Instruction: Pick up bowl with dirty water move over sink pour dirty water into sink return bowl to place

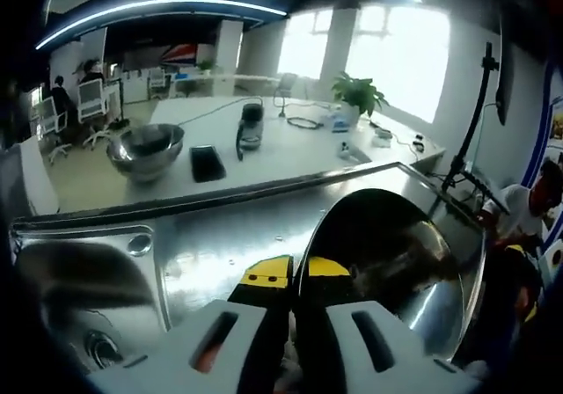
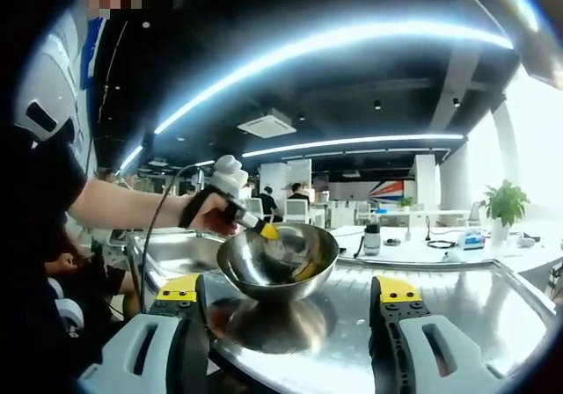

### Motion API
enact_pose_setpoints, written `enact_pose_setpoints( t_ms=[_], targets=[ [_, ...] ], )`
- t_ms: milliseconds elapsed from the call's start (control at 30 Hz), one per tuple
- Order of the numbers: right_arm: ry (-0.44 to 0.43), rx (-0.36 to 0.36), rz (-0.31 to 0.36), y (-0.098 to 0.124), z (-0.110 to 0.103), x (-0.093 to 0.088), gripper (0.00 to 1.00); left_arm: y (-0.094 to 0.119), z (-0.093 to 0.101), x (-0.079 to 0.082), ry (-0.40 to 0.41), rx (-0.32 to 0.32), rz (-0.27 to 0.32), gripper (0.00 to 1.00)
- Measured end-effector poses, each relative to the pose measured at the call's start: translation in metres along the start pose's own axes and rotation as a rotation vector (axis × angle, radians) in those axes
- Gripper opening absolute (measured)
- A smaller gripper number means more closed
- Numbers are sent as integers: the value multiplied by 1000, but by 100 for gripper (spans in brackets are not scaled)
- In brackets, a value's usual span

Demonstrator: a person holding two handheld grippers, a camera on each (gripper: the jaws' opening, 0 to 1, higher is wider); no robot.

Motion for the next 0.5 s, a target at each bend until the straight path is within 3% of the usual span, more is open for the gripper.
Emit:
enact_pose_setpoints(
  t_ms=[200,500],
  targets=[
    [2,0,0,1,0,1,68,0,-6,-1,52,0,46,0],
    [4,-5,-1,2,0,1,68,-1,-11,-3,117,-21,60,0]
  ],
)
Point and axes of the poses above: the point that each gripper's makers call its tool centre point, and the gripper's own axes: y roughly backward along the fingers, z roughly to its right, x roughly out of its top, the point moved 3 cm from there along y, roughly backward along the fingers, and after that the axes turned 1 degree about y, right-handed, at the moved point
